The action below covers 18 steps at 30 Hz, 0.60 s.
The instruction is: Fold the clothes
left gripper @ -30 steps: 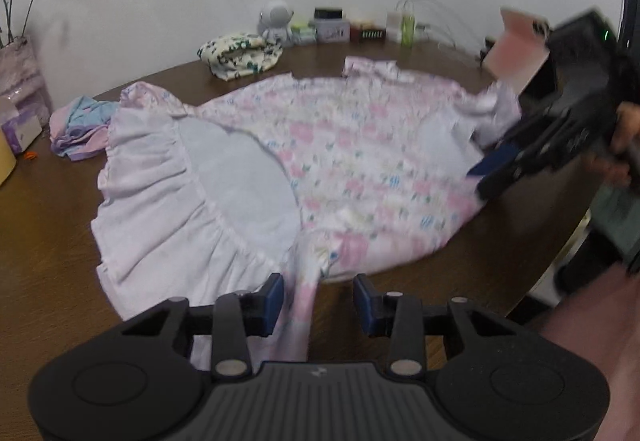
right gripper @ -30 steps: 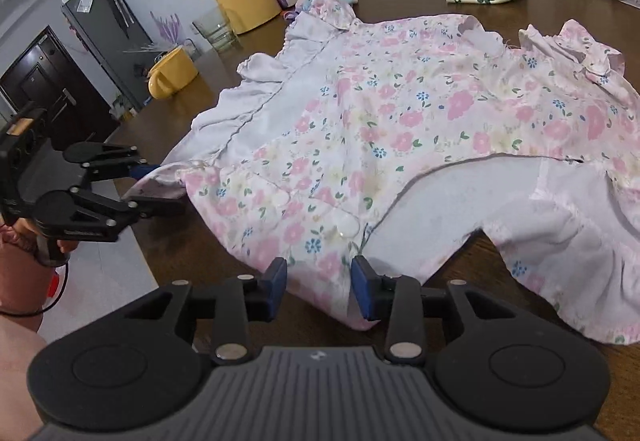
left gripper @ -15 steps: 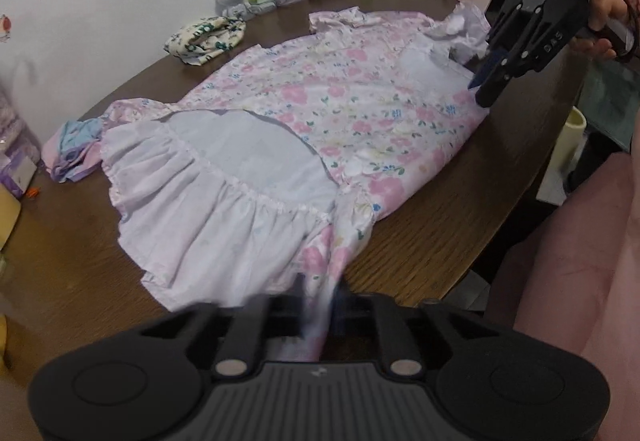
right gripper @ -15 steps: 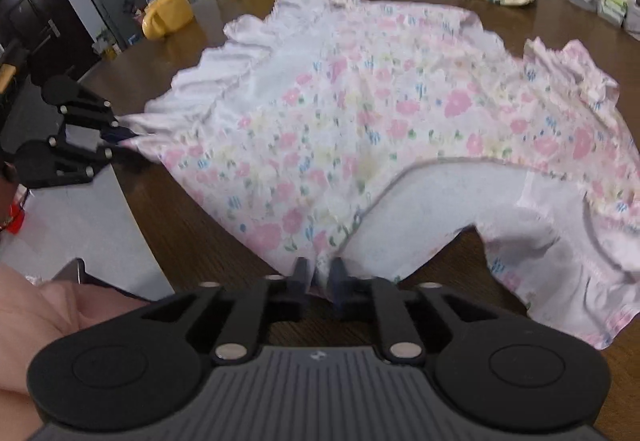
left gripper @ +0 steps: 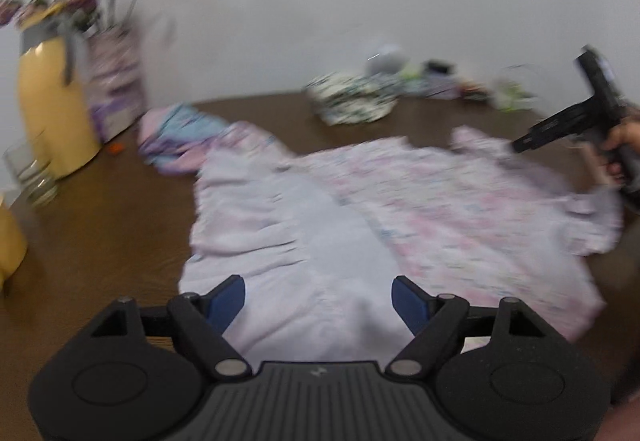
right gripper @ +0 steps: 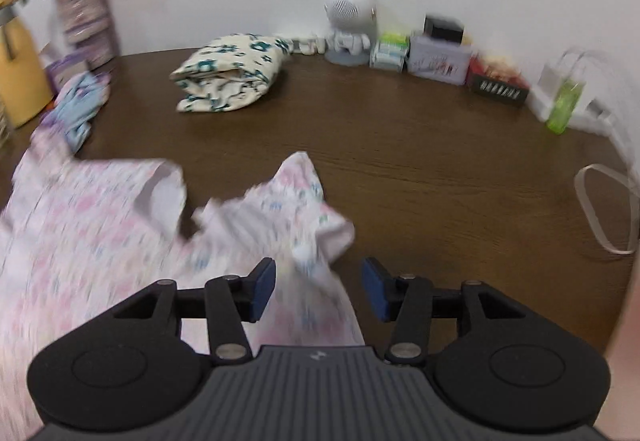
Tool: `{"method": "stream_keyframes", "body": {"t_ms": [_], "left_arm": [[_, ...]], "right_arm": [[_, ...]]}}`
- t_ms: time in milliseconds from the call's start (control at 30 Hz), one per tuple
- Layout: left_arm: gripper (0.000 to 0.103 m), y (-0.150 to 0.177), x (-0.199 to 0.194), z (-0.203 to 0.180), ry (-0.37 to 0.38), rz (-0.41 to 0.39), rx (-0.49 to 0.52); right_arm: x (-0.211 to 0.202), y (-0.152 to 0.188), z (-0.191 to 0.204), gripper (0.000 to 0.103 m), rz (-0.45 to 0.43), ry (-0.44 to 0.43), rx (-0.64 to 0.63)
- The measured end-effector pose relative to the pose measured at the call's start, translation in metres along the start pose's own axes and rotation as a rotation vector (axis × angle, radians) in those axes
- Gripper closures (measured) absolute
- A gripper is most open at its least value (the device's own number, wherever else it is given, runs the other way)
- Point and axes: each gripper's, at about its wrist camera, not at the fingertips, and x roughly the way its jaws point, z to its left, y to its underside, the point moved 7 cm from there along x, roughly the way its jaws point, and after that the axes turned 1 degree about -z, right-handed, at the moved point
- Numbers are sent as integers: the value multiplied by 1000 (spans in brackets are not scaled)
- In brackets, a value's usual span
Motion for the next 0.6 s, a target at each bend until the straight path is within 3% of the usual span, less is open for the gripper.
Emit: {"method": "stream_keyframes", "body": {"t_ms": [100, 133, 167, 200, 233, 500, 600], "left_arm": [[54, 1, 21, -1, 16, 40, -24], [59, 2, 26, -1, 26, 57, -30], [68, 5, 29, -3, 27, 74, -26], [73, 9, 33, -3, 23, 91, -15], [73, 13, 35, -3, 18, 101, -4], [73, 23, 34, -7, -5, 81, 5], [72, 25, 31, -8, -11, 73, 1]], "right_arm": [[33, -10, -9, 55, 51, -17, 71], [38, -11, -10, 64, 57, -24, 81], [43, -11, -10, 90, 61, -34, 93], [45, -12, -12, 101, 57, -53, 112], [47, -14, -13, 102, 51, -66, 128], [56, -12, -64, 103, 23, 80, 210], [54, -11, -68, 101, 19, 65, 217]]}}
